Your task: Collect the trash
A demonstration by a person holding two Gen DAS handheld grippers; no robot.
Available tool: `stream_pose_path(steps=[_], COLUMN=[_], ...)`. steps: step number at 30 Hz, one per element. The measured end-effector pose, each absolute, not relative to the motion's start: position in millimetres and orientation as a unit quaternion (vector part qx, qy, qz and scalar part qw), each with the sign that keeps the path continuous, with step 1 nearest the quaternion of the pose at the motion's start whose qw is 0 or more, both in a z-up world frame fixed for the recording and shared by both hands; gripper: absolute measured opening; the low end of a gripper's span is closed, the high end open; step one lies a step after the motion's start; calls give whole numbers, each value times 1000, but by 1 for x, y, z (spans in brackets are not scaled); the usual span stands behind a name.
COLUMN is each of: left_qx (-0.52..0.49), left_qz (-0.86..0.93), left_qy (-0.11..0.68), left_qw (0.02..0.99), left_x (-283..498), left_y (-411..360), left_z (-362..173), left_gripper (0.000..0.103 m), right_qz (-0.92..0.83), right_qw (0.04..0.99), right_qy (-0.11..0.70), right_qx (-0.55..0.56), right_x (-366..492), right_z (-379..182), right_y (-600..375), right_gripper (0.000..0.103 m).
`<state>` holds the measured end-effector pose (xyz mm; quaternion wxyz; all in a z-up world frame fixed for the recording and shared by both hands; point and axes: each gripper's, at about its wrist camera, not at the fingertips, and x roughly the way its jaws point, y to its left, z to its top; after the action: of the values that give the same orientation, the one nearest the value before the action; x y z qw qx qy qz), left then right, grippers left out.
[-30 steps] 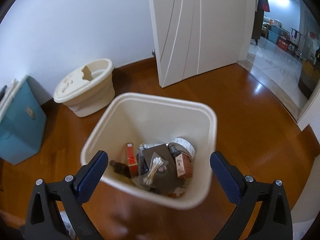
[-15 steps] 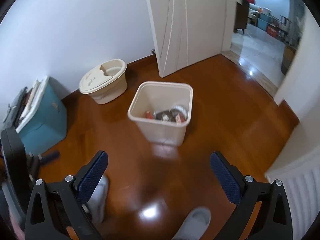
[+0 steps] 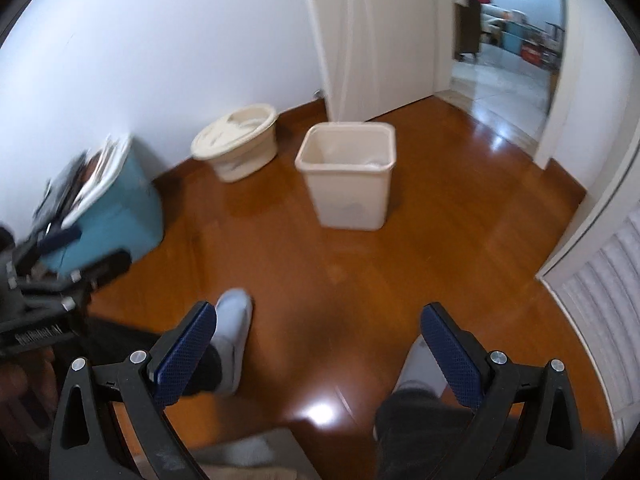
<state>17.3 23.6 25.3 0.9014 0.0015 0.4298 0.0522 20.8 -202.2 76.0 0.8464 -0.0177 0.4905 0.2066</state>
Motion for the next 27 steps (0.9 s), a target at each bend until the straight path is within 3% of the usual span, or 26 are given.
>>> stream_pose_path(steps=[27], left_qx=[12], left_qz=[74], left_qy=[424], left_qw=[902], left_x=[-3], left_y=[20], left_z=[9], left_gripper=[103], right_qz=[208], right_qw=[862], right_qy=[462], right_qx=[-30], right_x=[21], right_z=[63], right_y=[-190], right_gripper=[103])
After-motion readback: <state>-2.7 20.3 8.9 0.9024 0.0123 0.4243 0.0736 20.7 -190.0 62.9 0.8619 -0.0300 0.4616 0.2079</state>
